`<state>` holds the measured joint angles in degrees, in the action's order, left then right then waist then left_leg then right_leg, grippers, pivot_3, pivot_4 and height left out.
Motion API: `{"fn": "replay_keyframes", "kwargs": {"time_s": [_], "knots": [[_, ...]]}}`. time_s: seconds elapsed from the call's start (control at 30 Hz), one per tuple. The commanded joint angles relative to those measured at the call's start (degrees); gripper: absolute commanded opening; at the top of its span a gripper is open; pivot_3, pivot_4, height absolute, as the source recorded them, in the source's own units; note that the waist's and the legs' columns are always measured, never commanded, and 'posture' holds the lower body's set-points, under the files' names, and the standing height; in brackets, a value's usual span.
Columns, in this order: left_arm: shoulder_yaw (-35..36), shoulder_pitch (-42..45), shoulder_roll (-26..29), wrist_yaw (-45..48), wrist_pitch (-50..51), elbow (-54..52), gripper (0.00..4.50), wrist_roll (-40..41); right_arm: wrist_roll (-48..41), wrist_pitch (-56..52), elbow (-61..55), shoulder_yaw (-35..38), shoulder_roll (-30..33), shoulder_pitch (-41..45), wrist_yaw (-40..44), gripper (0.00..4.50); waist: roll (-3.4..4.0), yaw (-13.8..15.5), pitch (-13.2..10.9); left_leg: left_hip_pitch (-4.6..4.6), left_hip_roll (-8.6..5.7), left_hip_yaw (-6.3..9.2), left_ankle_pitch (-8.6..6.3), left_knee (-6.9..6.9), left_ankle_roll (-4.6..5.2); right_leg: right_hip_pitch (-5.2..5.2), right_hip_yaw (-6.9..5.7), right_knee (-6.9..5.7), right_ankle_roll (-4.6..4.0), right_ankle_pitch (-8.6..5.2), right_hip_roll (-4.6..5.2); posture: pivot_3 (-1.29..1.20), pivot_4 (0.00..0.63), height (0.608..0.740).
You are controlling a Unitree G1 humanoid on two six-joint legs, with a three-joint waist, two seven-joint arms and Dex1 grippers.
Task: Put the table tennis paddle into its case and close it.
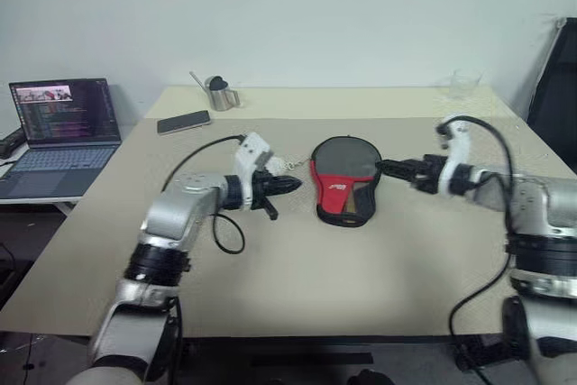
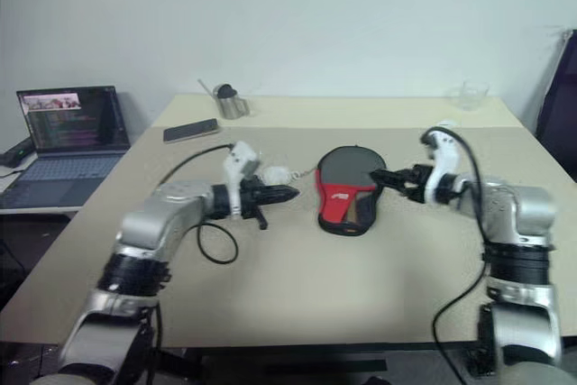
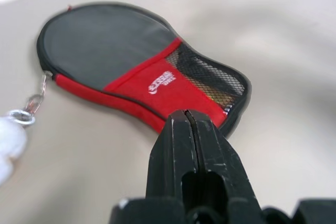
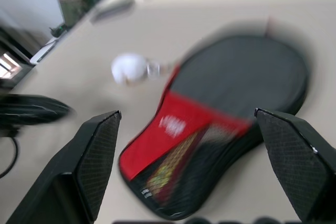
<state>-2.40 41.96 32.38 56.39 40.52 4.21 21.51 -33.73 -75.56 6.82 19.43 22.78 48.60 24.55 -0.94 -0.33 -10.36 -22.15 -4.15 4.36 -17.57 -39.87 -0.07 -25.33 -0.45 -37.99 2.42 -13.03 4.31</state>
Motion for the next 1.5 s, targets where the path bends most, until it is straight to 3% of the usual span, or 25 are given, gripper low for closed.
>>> {"fn": "replay_keyframes", "kwargs": {"time_s": [0.03, 0.13, 0.4, 0.7, 1.0, 1.13, 1.43, 1.5], "knots": [[6.3, -1.2, 3.9, 5.0, 0.0, -7.2, 0.01, 6.7, 1.2, -6.6, 2.5, 9.2, -5.4, 2.4, -11.0, 4.50, 0.00, 0.2, 0.0, -0.02, 0.00, 0.02, 0.00, 0.00, 0.00, 0.00, -0.03, 0.02, 0.00, 0.00, 0.00, 0.00, 0.150, 0.740], [9.4, -4.8, 8.7, 7.5, 1.4, -11.6, 0.01, 10.0, -0.1, -11.7, 4.0, 17.4, -10.5, 2.8, -14.6, 4.50, 0.01, 0.3, 0.0, -0.10, -0.06, 0.07, 0.00, -0.01, 0.00, 0.00, -0.08, 0.05, 0.00, 0.00, 0.03, 0.00, 0.150, 0.740], [12.9, -13.0, 15.4, 8.7, 3.3, -17.3, 0.01, 14.0, 1.8, -13.9, 4.6, 25.1, -14.9, 2.0, -20.4, 4.50, 0.05, -0.2, 0.0, 0.04, -0.05, 0.03, -0.01, 0.02, 0.04, 0.05, -0.02, -0.09, 0.00, 0.00, -0.04, 0.00, 0.150, 0.740], [13.1, -14.9, 17.7, 6.7, 2.7, -16.8, 0.01, 14.1, 2.7, -12.0, 6.6, 25.0, -18.3, 1.3, -21.5, 4.50, 0.06, -1.5, 0.0, 0.16, -0.02, -0.02, -0.01, 0.04, 0.05, 0.10, 0.04, -0.13, 0.00, 0.00, -0.11, 0.00, 0.150, 0.740], [13.9, -16.6, 18.3, 4.8, 5.0, -17.0, 0.01, 15.6, 2.5, -3.0, 12.9, 22.7, -25.2, 1.0, -23.2, 4.50, -0.08, -3.2, 0.2, 0.58, 0.21, -0.14, -0.10, 0.08, 0.20, 0.39, 0.13, -0.14, -0.15, 0.09, -0.30, 0.00, 0.150, 0.740], [15.5, -16.0, 18.4, 3.2, 6.9, -16.1, 0.94, 17.0, 1.9, -1.7, 14.4, 21.5, -26.6, 1.1, -23.3, 4.50, -0.07, -3.5, 0.2, 1.48, 0.68, -0.33, -0.16, 0.30, 0.27, 1.20, 0.27, 0.05, -0.33, 0.21, -0.80, 0.00, 0.150, 0.740], [16.0, -17.0, 19.5, 2.8, 7.4, -16.4, 4.27, 17.5, -0.4, 0.5, 17.6, 19.9, -27.4, 2.8, -23.8, 4.50, -0.10, -4.1, 0.2, 2.17, 1.09, -0.81, -0.03, 1.10, 0.08, 1.21, 0.89, 0.02, -0.59, 0.25, -1.26, 0.00, 0.150, 0.740], [16.2, -17.1, 19.6, 2.8, 7.4, -16.5, 4.48, 17.5, -0.7, 1.0, 18.1, 19.6, -27.7, 3.0, -23.9, 4.50, -0.10, -4.4, 0.2, 2.18, 1.10, -0.90, -0.04, 1.10, 0.08, 1.20, 0.95, 0.04, -0.59, 0.25, -1.26, 0.00, 0.150, 0.740]]}}
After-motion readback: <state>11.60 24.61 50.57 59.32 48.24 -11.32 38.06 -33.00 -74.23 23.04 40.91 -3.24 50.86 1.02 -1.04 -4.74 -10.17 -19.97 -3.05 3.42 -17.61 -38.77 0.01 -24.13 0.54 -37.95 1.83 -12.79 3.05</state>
